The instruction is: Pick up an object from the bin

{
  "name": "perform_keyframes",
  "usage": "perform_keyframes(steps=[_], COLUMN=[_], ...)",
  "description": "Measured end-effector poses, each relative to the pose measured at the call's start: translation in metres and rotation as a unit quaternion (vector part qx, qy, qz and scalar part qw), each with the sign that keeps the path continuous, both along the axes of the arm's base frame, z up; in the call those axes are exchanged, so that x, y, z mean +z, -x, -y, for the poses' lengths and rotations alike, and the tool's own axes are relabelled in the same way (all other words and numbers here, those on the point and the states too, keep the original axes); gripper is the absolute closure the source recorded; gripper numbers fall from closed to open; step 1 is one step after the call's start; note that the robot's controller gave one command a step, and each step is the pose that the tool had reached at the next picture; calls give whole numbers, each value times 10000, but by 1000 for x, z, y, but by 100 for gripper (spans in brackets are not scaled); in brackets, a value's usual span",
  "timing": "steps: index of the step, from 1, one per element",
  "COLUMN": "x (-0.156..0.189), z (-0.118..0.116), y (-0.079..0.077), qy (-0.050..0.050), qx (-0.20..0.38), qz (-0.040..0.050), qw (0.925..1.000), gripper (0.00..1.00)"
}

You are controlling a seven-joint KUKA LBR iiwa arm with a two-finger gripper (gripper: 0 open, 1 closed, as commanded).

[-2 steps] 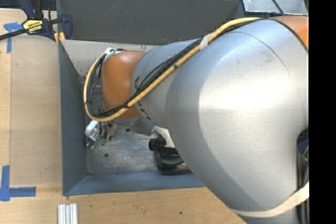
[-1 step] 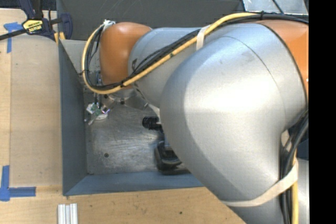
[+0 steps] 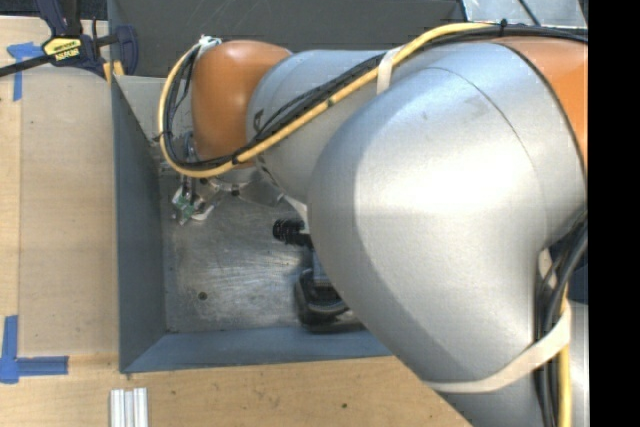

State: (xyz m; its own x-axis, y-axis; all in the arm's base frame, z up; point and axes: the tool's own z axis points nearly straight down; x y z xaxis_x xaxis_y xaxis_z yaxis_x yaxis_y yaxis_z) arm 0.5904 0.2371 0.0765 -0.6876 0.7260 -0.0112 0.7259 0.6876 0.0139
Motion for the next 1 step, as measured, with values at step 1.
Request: perform_keyframes(steps=[1], x=[106], z=[-2], y=[4], qy=[-14], qx=[-442], qz=[-49], qw=[9990], gripper=[100])
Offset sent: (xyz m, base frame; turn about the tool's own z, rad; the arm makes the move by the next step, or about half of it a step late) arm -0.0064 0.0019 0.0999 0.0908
